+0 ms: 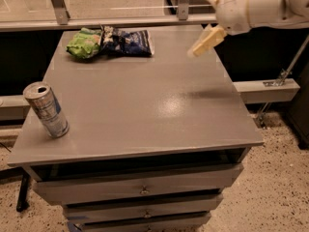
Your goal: Move blue chip bag near green rice chip bag
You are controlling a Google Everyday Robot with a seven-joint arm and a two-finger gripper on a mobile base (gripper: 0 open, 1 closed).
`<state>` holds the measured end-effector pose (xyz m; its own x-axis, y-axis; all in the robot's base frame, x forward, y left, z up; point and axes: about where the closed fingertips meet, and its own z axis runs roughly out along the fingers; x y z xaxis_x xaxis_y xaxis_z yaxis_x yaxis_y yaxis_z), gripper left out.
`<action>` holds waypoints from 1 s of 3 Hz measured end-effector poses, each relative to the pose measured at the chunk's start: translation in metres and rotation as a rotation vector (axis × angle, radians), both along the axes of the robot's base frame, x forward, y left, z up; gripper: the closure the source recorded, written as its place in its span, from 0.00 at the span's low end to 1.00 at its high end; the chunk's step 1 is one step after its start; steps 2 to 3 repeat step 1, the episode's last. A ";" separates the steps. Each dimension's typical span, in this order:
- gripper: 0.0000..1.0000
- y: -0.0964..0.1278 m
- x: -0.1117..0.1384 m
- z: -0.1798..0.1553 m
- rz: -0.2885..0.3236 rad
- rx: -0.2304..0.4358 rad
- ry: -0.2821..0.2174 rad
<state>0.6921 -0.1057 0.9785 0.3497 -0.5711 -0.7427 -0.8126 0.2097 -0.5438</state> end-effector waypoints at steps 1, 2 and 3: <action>0.00 -0.003 -0.002 -0.002 -0.001 -0.001 0.007; 0.00 -0.003 -0.002 -0.002 -0.001 -0.001 0.007; 0.00 -0.003 -0.002 -0.002 -0.001 -0.001 0.007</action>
Offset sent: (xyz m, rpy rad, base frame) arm 0.0000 0.0000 0.0000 0.0000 0.0000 0.0000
